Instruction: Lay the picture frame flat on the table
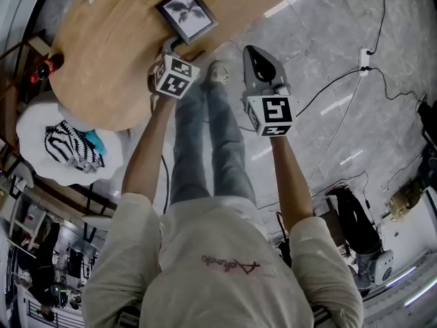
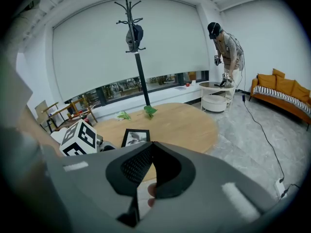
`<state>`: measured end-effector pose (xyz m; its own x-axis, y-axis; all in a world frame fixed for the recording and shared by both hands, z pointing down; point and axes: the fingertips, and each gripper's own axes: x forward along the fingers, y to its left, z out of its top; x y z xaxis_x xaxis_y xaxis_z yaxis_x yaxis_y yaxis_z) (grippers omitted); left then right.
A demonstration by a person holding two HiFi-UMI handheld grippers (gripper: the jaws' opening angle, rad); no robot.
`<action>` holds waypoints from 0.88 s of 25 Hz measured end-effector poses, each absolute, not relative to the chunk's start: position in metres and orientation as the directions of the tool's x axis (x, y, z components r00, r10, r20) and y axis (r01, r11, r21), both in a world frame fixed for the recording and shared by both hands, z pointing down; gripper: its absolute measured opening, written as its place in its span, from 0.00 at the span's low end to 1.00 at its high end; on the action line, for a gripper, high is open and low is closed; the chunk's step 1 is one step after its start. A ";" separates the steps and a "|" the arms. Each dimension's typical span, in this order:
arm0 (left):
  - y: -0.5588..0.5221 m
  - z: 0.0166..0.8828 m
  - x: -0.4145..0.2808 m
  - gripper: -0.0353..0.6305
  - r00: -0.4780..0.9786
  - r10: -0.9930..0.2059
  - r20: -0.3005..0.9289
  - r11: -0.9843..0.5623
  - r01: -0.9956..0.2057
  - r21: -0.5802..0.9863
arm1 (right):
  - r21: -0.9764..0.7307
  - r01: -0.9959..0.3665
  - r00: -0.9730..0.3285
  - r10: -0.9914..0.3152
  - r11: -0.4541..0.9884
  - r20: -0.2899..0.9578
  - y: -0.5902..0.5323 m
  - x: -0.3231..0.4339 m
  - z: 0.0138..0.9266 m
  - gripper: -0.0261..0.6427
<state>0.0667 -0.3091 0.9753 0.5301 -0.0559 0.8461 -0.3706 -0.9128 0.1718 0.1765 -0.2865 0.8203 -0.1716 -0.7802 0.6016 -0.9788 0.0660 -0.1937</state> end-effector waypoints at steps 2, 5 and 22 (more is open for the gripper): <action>-0.305 0.978 0.066 0.54 0.500 -0.052 0.864 -0.926 -0.348 0.146 | -0.197 -0.978 -0.173 -0.775 0.064 0.607 -0.284 0.176 0.822 0.05; -0.301 0.980 0.063 0.55 0.471 -0.054 0.881 -0.924 -0.357 0.135 | -0.197 -0.978 -0.172 -0.777 0.063 0.605 -0.284 0.175 0.821 0.05; -0.316 0.895 0.068 0.29 0.593 -0.191 0.782 -0.915 -0.397 0.077 | -0.167 -0.983 -0.156 -0.794 0.070 0.587 -0.282 0.174 0.778 0.05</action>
<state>0.0677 -0.3163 0.8955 0.5933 -0.1915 0.7819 -0.3970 -0.9146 0.0773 0.1741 -0.2820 0.7776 -0.1565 -0.7943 0.5871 -0.9834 0.0703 -0.1671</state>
